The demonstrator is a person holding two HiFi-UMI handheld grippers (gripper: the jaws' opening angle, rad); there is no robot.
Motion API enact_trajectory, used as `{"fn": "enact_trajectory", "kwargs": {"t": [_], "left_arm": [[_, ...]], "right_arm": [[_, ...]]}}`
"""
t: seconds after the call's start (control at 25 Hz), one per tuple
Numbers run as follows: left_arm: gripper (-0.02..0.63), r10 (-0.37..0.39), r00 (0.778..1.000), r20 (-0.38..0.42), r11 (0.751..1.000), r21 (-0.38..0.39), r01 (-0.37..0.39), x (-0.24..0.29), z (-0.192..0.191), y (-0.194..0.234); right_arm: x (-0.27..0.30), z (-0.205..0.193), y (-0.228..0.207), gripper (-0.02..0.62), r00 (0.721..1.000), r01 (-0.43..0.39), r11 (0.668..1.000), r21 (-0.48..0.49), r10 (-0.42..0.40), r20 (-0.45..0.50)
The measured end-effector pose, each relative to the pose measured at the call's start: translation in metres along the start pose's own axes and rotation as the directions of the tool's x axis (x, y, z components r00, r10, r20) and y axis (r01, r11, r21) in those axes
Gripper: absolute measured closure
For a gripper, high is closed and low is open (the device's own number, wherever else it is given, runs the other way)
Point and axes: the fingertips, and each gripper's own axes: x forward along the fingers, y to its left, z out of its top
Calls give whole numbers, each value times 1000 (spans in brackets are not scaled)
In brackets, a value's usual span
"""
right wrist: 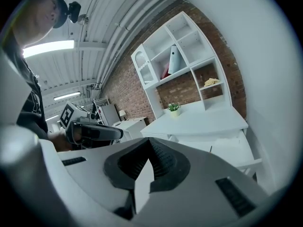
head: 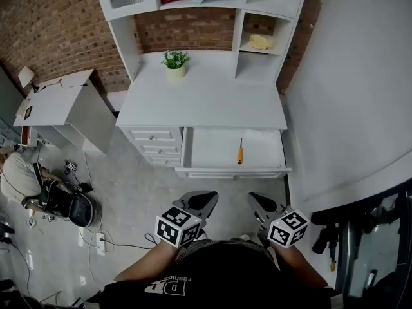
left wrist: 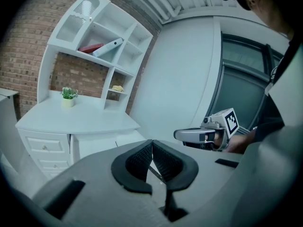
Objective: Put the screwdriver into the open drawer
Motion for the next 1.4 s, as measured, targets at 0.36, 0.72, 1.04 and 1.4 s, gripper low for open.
{"fn": "enact_trajectory", "kwargs": {"t": [0.36, 0.72, 1.04, 1.4], "left_arm": [[588, 38, 999, -3, 999, -11, -38, 17, -15, -29], [588, 72, 997, -24, 997, -20, -72, 26, -21, -37], [588, 72, 996, -54, 997, -5, -72, 31, -31, -44], [588, 61, 997, -57, 998, 4, -60, 33, -28, -44]], "right_arm": [[-31, -20, -14, 591, 999, -24, 1000, 14, 24, -30], [-47, -34, -22, 591, 998, -32, 998, 47, 35, -60], [-53, -41, -25, 591, 998, -29, 997, 65, 32, -55], [-53, -41, -28, 592, 999, -9, 998, 59, 12, -53]]}}
